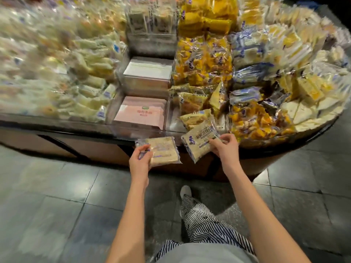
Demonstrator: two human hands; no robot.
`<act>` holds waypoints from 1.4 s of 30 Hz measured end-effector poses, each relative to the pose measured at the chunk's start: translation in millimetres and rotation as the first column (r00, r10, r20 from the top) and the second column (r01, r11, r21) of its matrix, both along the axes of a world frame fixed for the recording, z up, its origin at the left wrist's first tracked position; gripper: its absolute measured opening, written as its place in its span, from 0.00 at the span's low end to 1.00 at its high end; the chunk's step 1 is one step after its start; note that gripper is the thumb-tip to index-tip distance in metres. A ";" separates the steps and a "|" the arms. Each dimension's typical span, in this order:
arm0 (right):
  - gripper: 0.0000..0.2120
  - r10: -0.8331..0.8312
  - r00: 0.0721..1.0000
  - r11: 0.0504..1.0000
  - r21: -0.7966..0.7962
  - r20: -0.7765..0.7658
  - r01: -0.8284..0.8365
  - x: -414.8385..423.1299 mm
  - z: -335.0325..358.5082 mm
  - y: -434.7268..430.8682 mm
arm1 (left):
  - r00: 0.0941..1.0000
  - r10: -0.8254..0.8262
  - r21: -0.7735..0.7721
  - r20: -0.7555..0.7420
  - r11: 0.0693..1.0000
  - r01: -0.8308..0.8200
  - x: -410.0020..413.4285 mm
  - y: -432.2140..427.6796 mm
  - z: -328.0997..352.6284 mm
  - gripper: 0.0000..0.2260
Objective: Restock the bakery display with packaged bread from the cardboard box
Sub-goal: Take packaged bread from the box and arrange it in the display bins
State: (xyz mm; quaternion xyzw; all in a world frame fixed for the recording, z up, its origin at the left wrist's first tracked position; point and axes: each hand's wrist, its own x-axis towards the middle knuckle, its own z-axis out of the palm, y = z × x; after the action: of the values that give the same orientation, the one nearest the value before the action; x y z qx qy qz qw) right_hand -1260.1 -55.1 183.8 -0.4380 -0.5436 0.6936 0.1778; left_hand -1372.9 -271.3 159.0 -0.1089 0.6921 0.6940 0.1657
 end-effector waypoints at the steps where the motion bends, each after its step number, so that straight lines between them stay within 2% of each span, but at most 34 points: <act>1: 0.14 0.021 1.000 1.000 -0.007 0.004 -0.021 -18.5 -1.2 0.8 | 1.000 0.023 0.010 -0.003 1.000 -0.023 -15.2 -0.2 0.5 0.09; 7: 0.15 0.058 0.998 0.996 0.065 -0.011 -0.057 -146.8 7.6 21.3 | 0.994 0.101 0.015 -0.037 0.995 -0.101 -124.0 14.2 10.2 0.11; 13: 0.25 0.094 0.991 0.992 0.089 -0.096 -0.085 -247.8 19.4 41.4 | 0.977 0.159 0.004 -0.142 0.987 -0.160 -223.8 35.2 27.1 0.13; 17: 0.35 0.115 0.989 0.988 0.112 -0.089 -0.105 -293.2 0.3 53.5 | 0.974 0.178 -0.001 -0.139 0.984 -0.180 -265.0 45.7 23.7 0.17; 23: 0.19 0.048 0.997 0.982 0.184 -0.060 -0.036 -351.8 11.8 62.2 | 0.979 0.150 -0.015 -0.135 0.988 -0.153 -323.5 58.4 20.4 0.14; 30: 0.18 -0.061 0.988 0.958 0.270 -0.145 0.098 -423.6 11.6 73.2 | 0.980 0.022 0.033 -0.197 0.999 -0.016 -416.8 87.2 30.2 0.16; 33: 0.18 -0.111 0.984 0.940 0.307 -0.141 0.150 -453.7 10.2 77.0 | 0.964 -0.013 -0.005 -0.267 1.000 0.012 -456.9 106.4 32.3 0.16; 37: 0.18 -0.163 0.978 0.936 0.294 -0.134 0.196 -493.9 5.4 81.7 | 0.959 -0.086 -0.068 -0.271 0.995 0.070 -506.1 132.1 29.3 0.18; 42: 0.17 -0.251 0.953 0.907 0.303 -0.167 0.292 -539.5 5.3 94.3 | 0.937 -0.183 -0.034 -0.296 0.983 0.181 -557.9 163.0 27.2 0.13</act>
State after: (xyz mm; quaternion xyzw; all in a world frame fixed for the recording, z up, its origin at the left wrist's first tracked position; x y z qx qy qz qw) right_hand -1799.6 39.2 189.1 -0.4302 -0.5715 0.5893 0.3756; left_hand -1930.8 -108.3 186.2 0.0609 0.7186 0.6819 0.1225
